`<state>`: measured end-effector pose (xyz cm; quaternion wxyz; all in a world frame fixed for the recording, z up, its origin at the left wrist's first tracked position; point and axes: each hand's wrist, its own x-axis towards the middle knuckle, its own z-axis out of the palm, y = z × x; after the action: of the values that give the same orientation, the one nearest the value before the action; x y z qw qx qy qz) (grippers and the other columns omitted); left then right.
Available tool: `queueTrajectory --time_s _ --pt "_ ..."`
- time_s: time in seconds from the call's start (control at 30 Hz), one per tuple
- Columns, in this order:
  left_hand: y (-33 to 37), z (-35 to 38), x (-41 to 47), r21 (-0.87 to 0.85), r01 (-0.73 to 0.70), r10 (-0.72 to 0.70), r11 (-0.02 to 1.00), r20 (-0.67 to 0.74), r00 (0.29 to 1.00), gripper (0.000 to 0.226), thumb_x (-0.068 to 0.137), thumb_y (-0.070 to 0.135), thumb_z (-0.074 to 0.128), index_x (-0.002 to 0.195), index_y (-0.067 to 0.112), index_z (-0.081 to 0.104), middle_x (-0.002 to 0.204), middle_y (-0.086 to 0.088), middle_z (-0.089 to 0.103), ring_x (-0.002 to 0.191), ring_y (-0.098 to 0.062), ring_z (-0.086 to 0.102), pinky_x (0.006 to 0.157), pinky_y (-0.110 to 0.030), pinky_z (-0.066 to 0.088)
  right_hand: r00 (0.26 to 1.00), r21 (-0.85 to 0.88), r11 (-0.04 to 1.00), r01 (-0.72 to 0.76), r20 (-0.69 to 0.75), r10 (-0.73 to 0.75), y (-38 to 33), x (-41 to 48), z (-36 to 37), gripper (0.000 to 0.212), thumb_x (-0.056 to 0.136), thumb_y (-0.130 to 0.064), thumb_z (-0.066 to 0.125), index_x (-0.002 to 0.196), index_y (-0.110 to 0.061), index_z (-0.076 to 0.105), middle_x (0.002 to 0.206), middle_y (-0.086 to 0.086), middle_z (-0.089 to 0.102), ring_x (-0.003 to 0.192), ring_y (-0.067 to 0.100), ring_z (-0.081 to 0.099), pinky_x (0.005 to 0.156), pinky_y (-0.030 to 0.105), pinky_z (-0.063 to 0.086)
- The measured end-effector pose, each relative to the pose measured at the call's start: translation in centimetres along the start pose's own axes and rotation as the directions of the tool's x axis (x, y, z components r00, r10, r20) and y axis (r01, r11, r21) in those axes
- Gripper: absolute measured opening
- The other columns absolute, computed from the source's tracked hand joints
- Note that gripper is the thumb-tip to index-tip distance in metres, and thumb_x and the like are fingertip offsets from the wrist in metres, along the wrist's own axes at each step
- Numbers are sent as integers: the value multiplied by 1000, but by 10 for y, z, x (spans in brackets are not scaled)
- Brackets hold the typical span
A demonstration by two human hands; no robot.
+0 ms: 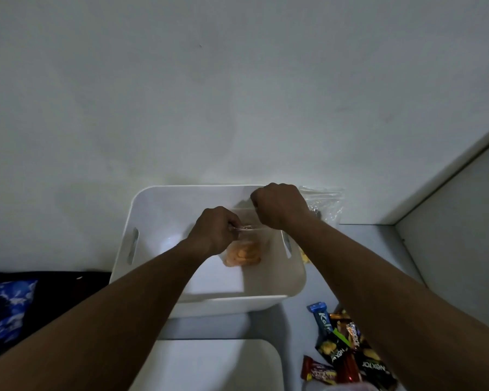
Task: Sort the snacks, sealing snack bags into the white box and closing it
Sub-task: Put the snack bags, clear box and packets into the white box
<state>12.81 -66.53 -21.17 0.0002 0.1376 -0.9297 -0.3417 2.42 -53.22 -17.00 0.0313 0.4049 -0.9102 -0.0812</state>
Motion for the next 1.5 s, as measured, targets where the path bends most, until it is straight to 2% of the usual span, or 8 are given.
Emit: queueTrajectory --time_s 0.17,0.33,0.5,0.67,0.8,1.1,1.23,1.5 --pt "7 8 2 23 -11 12 1000 -52 999 14 82 18 74 95 21 80 98 1 76 93 -18 68 76 -21 45 1000 -29 1000 -6 9 6 4 -3 -2 16 86 -9 59 99 -15 65 96 6 67 88 30 68 64 32 41" --pt "15 8 -1 122 -16 33 992 -144 989 20 80 24 77 100 24 77 101 3 76 94 -19 68 82 -32 55 999 -5 1000 -16 -51 15 9 -9 -2 16 87 -6 60 98 -15 65 93 5 66 84 29 67 65 34 49" --pt "24 -5 -6 201 8 48 979 -271 961 22 79 35 77 99 28 73 100 8 72 97 -16 64 77 -29 49 992 65 996 -53 -113 61 24 -19 -14 19 89 -12 54 105 -18 64 98 4 65 87 30 65 62 31 36" --pt "45 -12 -4 164 25 28 986 -311 950 14 79 24 72 92 28 71 93 10 73 93 -16 65 71 -26 42 978 163 980 -113 -155 138 56 -40 -19 20 91 -21 52 107 -19 64 104 4 68 92 31 66 69 34 48" --pt "73 -6 -1 145 -13 68 989 -377 924 16 82 18 63 93 25 72 93 7 74 89 -19 66 75 -28 48 969 211 964 -164 -147 197 90 -56 -15 20 91 -20 53 107 -18 64 102 3 68 92 29 65 75 37 54" --pt "152 50 33 270 -114 182 956 -240 954 26 87 34 66 111 25 63 104 2 63 103 -20 57 84 -35 49 968 312 927 -206 -72 239 167 -75 13 33 87 -11 56 119 -13 58 117 8 60 106 32 60 78 37 52" --pt "164 73 50 349 -50 123 936 -192 974 34 87 27 66 120 21 59 113 -4 61 108 -26 58 86 -38 49 962 334 913 -235 -52 267 187 -80 33 40 86 -5 54 125 -11 54 119 11 57 107 35 58 73 35 45" --pt "171 109 71 185 111 -68 976 -226 972 43 85 10 65 124 11 47 114 -16 58 108 -35 56 86 -38 44 975 369 913 -176 -60 212 205 -77 59 52 80 10 50 129 -7 50 122 15 60 108 37 58 84 44 53"
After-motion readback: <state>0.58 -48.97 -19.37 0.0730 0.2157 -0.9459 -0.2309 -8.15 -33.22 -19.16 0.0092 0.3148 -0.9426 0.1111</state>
